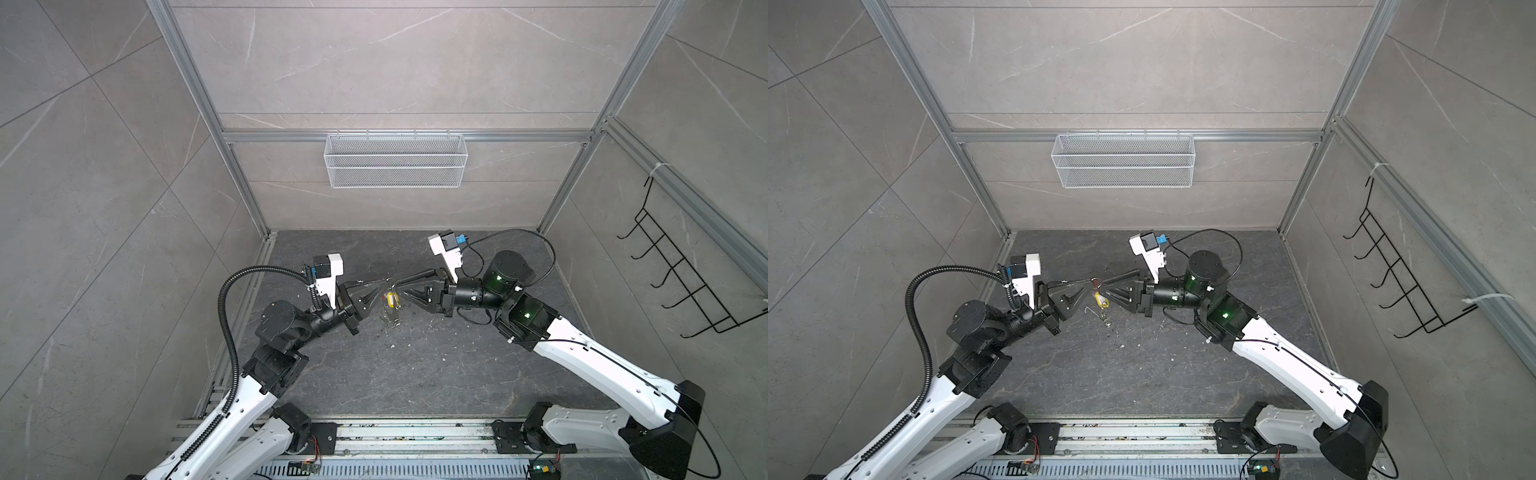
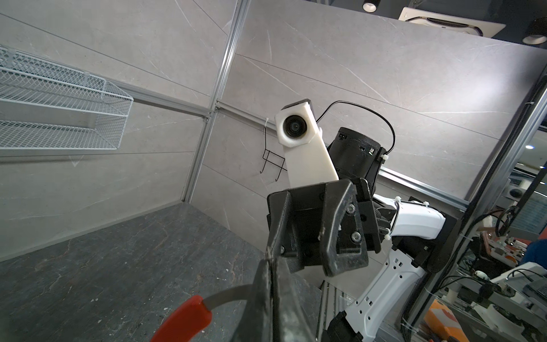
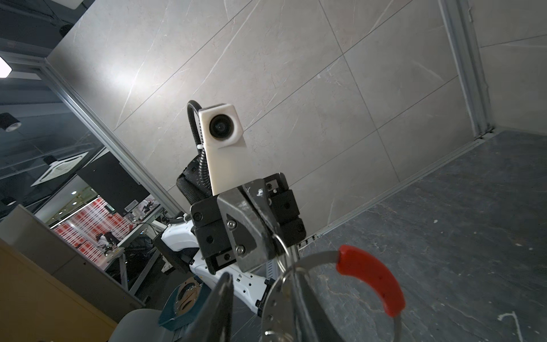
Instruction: Remove the keys from the keyring
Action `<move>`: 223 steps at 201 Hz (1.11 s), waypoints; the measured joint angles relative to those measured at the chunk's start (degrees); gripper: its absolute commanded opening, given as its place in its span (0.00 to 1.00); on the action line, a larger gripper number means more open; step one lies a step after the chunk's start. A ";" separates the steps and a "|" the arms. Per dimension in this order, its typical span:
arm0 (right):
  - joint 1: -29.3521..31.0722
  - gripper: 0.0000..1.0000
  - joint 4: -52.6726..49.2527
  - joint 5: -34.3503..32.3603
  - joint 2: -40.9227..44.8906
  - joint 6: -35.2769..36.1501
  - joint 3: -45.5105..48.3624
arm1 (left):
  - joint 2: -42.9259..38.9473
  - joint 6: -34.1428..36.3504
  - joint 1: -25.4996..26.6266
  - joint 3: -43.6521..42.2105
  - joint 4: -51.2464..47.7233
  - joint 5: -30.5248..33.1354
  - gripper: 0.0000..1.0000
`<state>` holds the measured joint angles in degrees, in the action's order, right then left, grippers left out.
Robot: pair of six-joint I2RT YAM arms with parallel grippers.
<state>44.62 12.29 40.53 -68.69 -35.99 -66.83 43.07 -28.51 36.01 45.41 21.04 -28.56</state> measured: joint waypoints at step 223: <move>-0.02 0.15 -2.89 4.33 -3.34 1.07 -3.13 | 0.11 -0.68 0.00 0.00 1.60 -1.66 0.00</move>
<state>44.60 9.41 44.86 -72.03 -34.92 -69.95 43.18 -29.19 36.01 45.41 22.63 -30.22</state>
